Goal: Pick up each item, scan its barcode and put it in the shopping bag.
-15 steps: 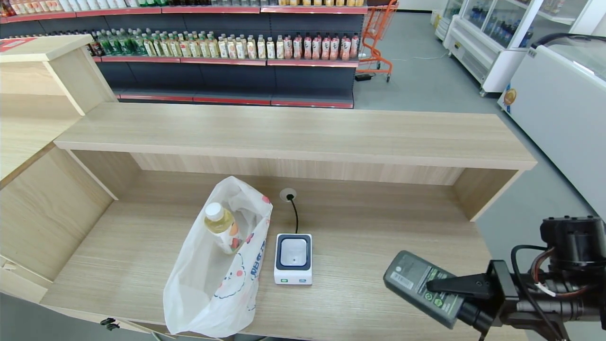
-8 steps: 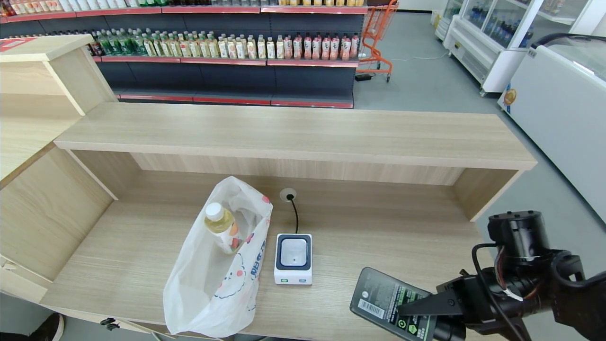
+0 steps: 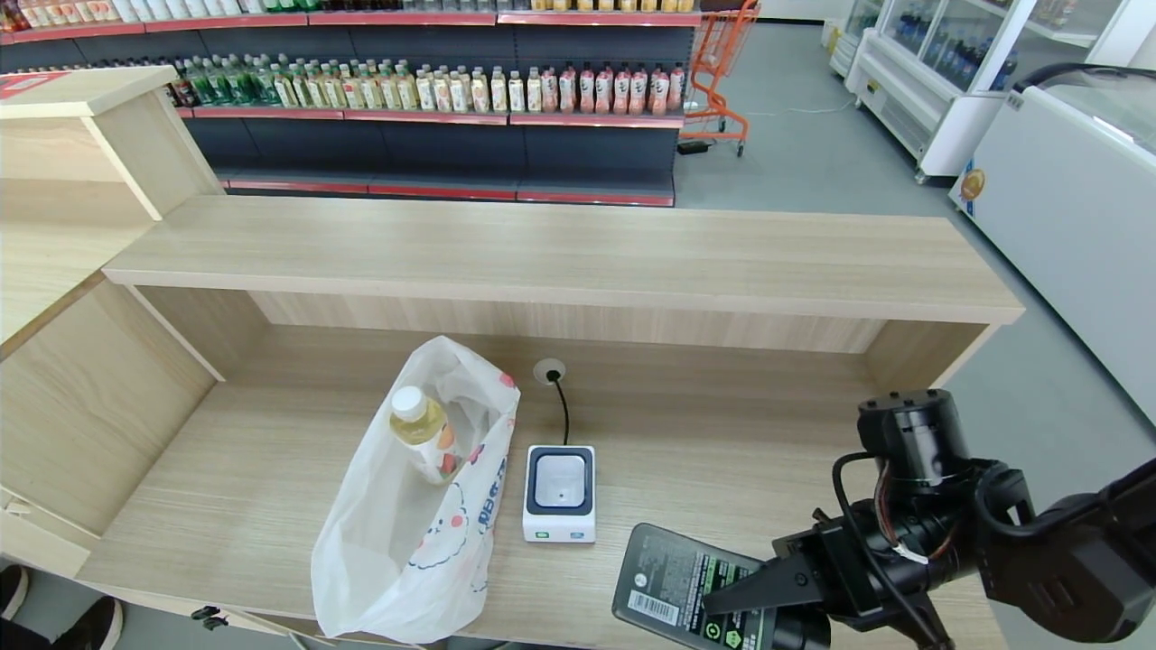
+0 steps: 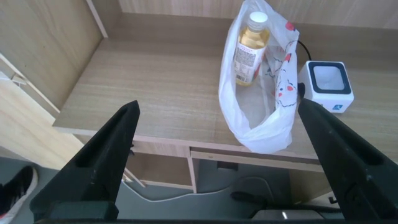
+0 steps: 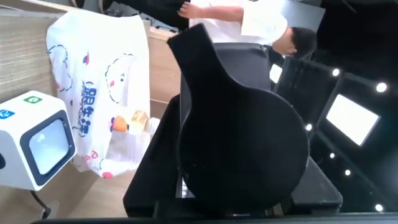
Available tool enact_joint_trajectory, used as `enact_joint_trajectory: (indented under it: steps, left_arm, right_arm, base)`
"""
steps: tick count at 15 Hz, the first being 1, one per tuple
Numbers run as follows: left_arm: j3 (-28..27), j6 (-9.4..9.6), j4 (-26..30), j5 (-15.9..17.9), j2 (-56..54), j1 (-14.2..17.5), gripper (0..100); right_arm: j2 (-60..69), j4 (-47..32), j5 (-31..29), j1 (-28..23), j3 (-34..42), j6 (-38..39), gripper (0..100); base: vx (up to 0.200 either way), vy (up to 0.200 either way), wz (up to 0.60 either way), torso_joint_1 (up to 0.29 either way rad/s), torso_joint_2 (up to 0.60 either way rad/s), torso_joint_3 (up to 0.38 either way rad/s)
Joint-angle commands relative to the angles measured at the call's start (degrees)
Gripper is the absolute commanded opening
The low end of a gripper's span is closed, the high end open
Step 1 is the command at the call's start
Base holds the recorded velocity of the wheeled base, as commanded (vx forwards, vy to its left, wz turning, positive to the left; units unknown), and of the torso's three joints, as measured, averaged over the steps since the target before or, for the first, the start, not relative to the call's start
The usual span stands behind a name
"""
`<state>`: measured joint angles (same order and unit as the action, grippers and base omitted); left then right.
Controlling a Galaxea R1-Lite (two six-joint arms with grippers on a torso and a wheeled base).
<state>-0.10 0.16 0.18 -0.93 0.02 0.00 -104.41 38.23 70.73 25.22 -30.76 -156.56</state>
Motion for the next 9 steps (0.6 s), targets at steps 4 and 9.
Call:
enact_joint_trajectory:
  steps: [4, 9]
  left_arm:
    - [0.0, 0.02, 0.0, 0.0, 0.0, 0.0, 100]
    - [0.0, 0.02, 0.0, 0.0, 0.0, 0.0, 100]
  right_arm:
    - [-3.0, -0.4, 0.0, 2.3, -5.1, 0.4, 0]
    - [-5.5, -0.3, 0.1, 4.7, -7.9, 1.0, 0]
  base:
    - [0.000, 0.000, 0.00, 0.000, 0.00, 0.000]
    - [0.000, 0.000, 0.00, 0.000, 0.00, 0.000]
